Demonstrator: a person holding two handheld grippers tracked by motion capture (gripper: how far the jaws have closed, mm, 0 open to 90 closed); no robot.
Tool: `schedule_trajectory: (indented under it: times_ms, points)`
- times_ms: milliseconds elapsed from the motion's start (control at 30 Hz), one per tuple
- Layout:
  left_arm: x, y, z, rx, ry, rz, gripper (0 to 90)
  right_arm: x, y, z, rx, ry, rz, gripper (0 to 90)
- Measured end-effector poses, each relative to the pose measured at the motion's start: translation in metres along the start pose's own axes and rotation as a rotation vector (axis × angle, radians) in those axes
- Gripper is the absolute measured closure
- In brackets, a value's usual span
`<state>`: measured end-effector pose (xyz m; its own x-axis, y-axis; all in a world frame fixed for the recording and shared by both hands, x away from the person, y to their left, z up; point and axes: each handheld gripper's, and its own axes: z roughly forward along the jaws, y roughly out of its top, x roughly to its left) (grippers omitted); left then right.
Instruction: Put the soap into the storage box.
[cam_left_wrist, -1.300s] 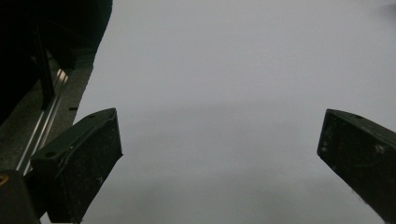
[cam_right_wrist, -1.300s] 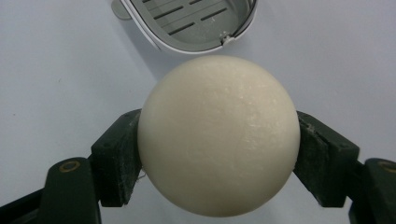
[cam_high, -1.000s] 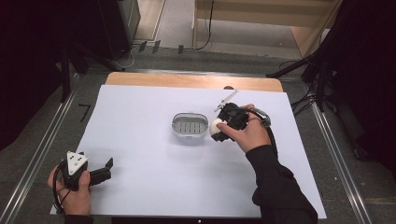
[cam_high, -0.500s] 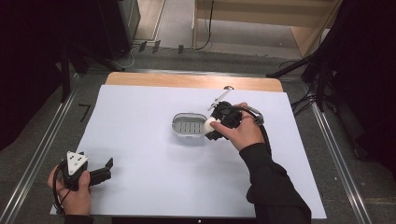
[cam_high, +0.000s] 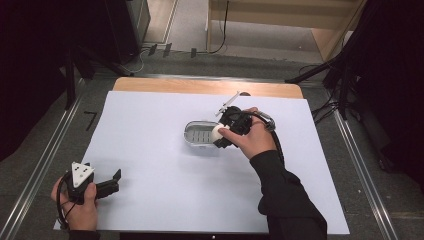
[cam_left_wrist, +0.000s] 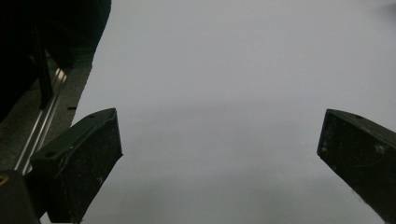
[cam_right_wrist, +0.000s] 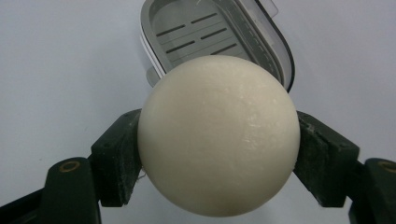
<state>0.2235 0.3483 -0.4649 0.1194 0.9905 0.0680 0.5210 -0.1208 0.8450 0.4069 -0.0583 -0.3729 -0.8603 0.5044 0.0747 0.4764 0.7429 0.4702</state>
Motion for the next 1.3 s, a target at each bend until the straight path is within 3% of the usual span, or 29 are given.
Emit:
schedule_trajectory:
  times_ms: [600, 1067, 1300]
  points:
    - [0.001, 0.000, 0.000, 0.003, -0.002, -0.003, 0.2, 0.007, 0.026, 0.020, 0.048, 0.018, -0.034, 25.4]
    - [0.000, 0.000, 0.000, 0.003, -0.002, -0.004, 0.2, 0.008, 0.040, 0.032, 0.060, 0.032, -0.043, 25.5]
    - [0.001, 0.000, 0.000, 0.004, -0.005, -0.004, 0.2, 0.006, 0.045, 0.040, 0.072, 0.036, -0.025, 25.4]
